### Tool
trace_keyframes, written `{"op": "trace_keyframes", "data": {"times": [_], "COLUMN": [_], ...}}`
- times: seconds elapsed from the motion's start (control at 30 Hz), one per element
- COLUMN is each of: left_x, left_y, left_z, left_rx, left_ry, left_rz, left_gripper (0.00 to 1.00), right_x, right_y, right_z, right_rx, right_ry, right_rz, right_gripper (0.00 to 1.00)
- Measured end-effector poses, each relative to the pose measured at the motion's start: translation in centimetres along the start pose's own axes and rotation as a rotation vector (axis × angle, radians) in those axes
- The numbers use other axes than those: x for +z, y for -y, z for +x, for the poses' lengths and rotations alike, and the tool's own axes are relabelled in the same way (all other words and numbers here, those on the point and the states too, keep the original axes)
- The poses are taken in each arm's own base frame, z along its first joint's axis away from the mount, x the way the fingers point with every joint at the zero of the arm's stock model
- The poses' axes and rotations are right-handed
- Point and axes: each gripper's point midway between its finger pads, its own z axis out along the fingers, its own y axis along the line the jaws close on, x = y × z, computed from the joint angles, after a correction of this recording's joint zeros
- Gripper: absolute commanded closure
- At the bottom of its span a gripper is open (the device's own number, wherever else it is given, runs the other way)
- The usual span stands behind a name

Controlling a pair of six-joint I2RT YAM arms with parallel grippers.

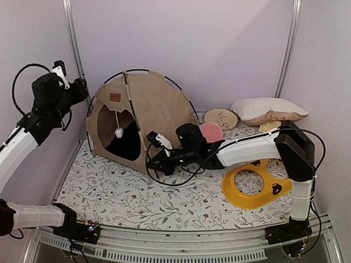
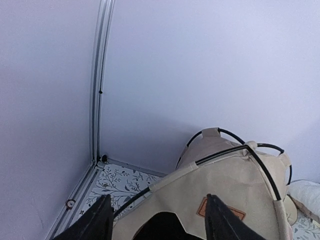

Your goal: Set up the pet tent

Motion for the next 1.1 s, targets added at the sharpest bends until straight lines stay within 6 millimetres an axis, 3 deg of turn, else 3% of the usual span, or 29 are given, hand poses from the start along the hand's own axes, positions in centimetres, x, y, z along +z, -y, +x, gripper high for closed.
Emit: {"op": "trace_keyframes", "data": {"times": [0.17, 0.33, 0.6, 0.73, 0.93, 1.1], "left_x": [7.3, 10.8, 11.9, 11.6, 13.0, 13.2], "left_y": [-0.8, -0.1, 2.0, 2.7, 3.1, 4.0], "left_z": [-2.0, 0.5, 5.5, 6.1, 6.9, 8.4], "left_rx": [0.069, 0.124, 0.155, 0.163, 0.208, 0.228], "left_ry": [-0.105, -0.254, -0.437, -0.463, -0.467, -0.498], "left_rz": [0.092, 0.285, 0.548, 0.602, 0.594, 0.605], "left_gripper": [0.37, 0.37, 0.37, 0.39, 0.44, 0.41], "right_x": [-0.6, -1.0, -2.1, -2.2, -2.3, -3.0], "right_y": [0.3, 0.7, 2.9, 3.2, 3.4, 3.4], "right_z": [0.8, 2.0, 2.2, 2.4, 3.3, 3.0], "right_rx": [0.012, 0.034, 0.064, 0.076, 0.112, 0.122], "right_ry": [-0.019, -0.043, -0.044, -0.052, -0.088, -0.094], "right_rz": [-0.052, -0.073, -0.056, -0.049, -0.035, -0.003], "right_gripper": [1.0, 1.0, 0.93, 0.82, 0.67, 0.52]}}
